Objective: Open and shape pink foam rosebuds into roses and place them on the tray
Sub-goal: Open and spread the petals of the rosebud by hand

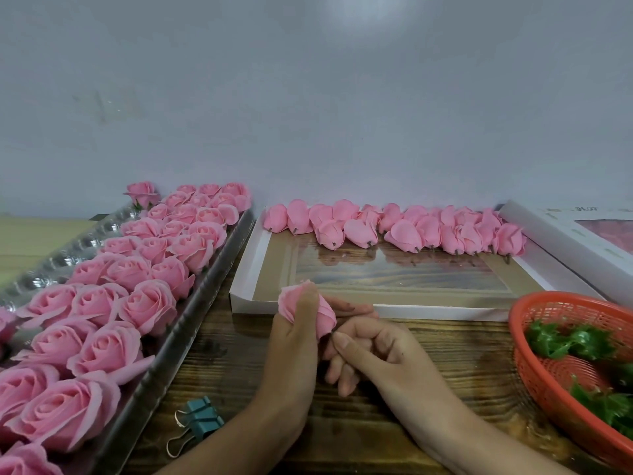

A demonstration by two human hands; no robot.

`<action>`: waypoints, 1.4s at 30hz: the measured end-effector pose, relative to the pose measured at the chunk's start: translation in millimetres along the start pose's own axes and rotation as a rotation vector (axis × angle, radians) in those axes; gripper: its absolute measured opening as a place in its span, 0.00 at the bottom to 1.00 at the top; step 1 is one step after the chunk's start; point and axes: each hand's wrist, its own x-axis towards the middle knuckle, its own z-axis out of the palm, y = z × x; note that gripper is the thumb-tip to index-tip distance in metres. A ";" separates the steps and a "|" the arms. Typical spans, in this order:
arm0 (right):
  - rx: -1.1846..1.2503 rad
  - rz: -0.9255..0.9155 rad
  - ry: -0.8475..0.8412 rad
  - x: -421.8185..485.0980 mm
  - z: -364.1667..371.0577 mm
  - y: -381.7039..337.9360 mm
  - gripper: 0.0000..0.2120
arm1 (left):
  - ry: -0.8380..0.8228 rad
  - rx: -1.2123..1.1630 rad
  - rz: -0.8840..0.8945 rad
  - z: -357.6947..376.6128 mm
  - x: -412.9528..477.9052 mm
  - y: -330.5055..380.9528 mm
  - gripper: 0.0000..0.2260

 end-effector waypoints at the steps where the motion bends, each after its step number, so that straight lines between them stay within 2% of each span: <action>1: -0.009 -0.004 0.001 -0.6 -0.3 0.7 0.12 | 0.000 0.004 0.006 0.6 -0.6 1.2 0.25; 10: -0.058 0.005 -0.036 1.6 -1.3 -0.5 0.11 | -0.007 -0.006 -0.012 2.7 -4.9 6.1 0.23; 13: -0.098 0.011 -0.041 2.2 -0.2 -0.6 0.12 | 0.019 0.034 0.032 3.8 -7.8 8.8 0.21; 15: -0.140 -0.003 0.015 1.3 -1.5 0.6 0.14 | 0.071 0.042 0.092 4.0 -7.2 9.6 0.20; 19: -0.286 -0.167 0.215 2.2 -10.7 -1.3 0.16 | 0.138 0.100 0.173 3.8 -4.6 9.7 0.15; 26: -0.271 -0.322 0.268 4.8 -21.2 -0.6 0.09 | -0.008 0.230 0.105 8.3 -7.4 8.8 0.15; 31: -0.241 -0.296 0.260 3.0 -19.6 -1.5 0.04 | -0.056 0.310 0.074 7.5 -6.8 9.1 0.04; 37: -0.369 -0.321 0.234 0.6 -15.8 -3.2 0.10 | -0.128 0.327 0.115 6.7 -4.5 11.4 0.13; 42: -0.437 -0.317 0.198 1.3 -16.2 -1.5 0.15 | -0.117 0.402 0.104 7.1 -1.4 -2.3 0.10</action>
